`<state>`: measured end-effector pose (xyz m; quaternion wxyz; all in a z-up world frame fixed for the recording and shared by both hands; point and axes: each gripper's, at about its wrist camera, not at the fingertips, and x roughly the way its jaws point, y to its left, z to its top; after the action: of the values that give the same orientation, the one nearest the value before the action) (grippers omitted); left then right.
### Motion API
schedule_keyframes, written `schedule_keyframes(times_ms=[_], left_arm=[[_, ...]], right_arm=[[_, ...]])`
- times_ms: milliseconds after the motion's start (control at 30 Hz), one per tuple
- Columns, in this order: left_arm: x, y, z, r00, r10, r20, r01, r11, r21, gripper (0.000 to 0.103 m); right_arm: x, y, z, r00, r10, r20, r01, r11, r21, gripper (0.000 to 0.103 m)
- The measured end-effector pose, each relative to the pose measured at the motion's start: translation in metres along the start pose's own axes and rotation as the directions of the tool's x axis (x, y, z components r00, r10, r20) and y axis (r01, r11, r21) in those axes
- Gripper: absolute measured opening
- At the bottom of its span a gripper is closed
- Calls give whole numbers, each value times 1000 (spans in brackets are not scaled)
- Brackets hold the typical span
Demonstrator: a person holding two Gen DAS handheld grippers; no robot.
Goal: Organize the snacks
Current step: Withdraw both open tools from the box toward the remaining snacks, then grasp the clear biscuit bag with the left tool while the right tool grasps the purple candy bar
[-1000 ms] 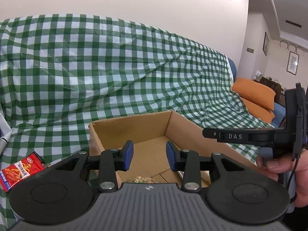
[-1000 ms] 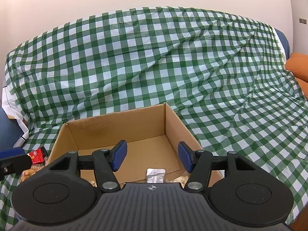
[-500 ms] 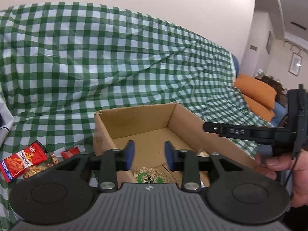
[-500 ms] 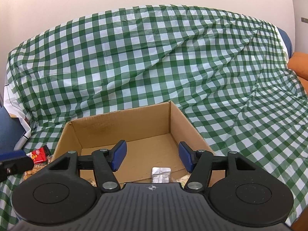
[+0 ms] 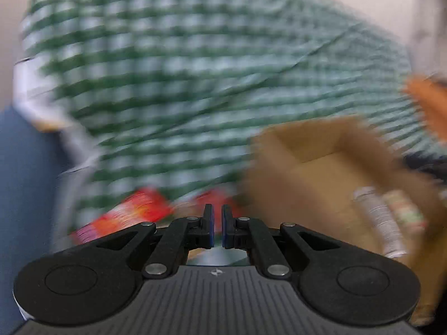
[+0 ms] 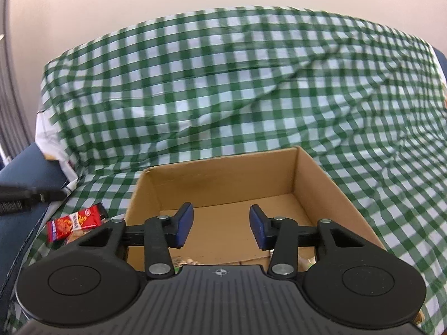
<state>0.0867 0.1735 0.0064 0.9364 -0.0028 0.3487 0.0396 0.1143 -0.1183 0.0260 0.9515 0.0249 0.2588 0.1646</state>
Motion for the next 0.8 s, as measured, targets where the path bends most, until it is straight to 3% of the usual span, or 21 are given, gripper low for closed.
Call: schedule_keyframes(times_ms=[100,233,267,433,533,567,633,733,800], left_arm=[[14,32,-2,997,14,-78,-25,990,-140,6],[28,64,-4,986,74,-148,-108,966,-235,6],[30,75,-5,985,68,-156,-110,954,-280,6],[35,115,-16,982,10,-188,-101,873,-478,12],[43,124,-23,975,-53,-218,-77,832,-549,24],[46,125,-24,972,-69,-224,-70,827,-557,33],[49,125,-24,970,-76,-229,-64,835,-546,40],[53,118,-24,970,-73,-233,-66,842,-535,43],[58,117,-25,967,-82,-243,-67,833,-549,50]], right_arm=[[1,8,1,1000,14,8,-14,1000,-25,46],[2,18,3,999,31,19,-31,999,-30,43],[2,20,4,999,35,22,-35,999,-32,39],[1,39,4,996,82,31,-80,996,-41,36],[3,51,7,991,130,-2,-130,991,-11,36],[5,57,9,987,162,-20,-162,987,0,37],[8,75,11,970,238,-57,-237,971,8,37],[17,113,3,934,333,-131,-339,941,-26,37],[26,139,-9,905,380,-191,-397,916,-55,38]])
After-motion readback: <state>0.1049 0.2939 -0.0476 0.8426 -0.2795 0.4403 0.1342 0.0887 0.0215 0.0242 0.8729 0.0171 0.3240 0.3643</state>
